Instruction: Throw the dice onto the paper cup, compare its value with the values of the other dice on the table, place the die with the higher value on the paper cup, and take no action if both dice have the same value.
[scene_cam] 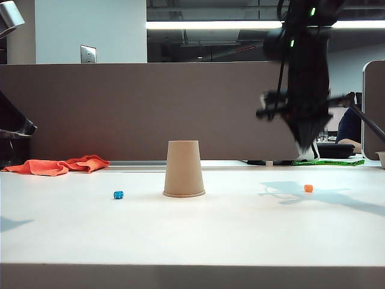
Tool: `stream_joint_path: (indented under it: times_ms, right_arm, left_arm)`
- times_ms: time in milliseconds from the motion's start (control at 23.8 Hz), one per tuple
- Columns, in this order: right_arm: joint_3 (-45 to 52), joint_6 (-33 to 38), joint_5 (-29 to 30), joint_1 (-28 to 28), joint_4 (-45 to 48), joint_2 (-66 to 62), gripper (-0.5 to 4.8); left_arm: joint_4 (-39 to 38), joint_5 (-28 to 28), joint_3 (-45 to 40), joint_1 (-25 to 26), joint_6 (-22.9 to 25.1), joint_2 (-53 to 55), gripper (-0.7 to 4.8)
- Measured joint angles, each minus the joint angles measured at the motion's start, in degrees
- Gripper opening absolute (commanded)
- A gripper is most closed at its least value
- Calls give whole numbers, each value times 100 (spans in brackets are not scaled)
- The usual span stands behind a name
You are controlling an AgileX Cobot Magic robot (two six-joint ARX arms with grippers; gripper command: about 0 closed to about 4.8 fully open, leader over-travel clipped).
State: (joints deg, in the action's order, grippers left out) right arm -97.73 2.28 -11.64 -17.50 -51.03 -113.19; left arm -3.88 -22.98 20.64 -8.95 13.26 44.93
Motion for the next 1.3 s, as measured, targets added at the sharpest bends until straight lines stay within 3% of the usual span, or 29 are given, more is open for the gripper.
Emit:
stream_joint_path:
  times_ms: [294,587,755,923,1006,1300]
  right_arm:
    - [-4,-42,7,46,-164,1185,-6]
    - [72,-39,7,46,-970,1554,-6]
    - [284,-39,13,46,-833,1676,-6]
    - [658,-20,31,44,-470,1875,-6]
    - [1097,33,81,44,-55,2164,-6]
    - [2358,116,308,46,734,2927,-6]
  left_arm:
    - [570,46,0,0,2,22,-6]
    - [1600,114,4,0,2,1053,-6]
    - [2623,22,39,0,2,2253,-6]
    - [3320,-286,42,0,7,2754,-1]
    - [3633,-387,42,0,11,2975,41]
    - [3860,-619,258,0,662,3418,95]
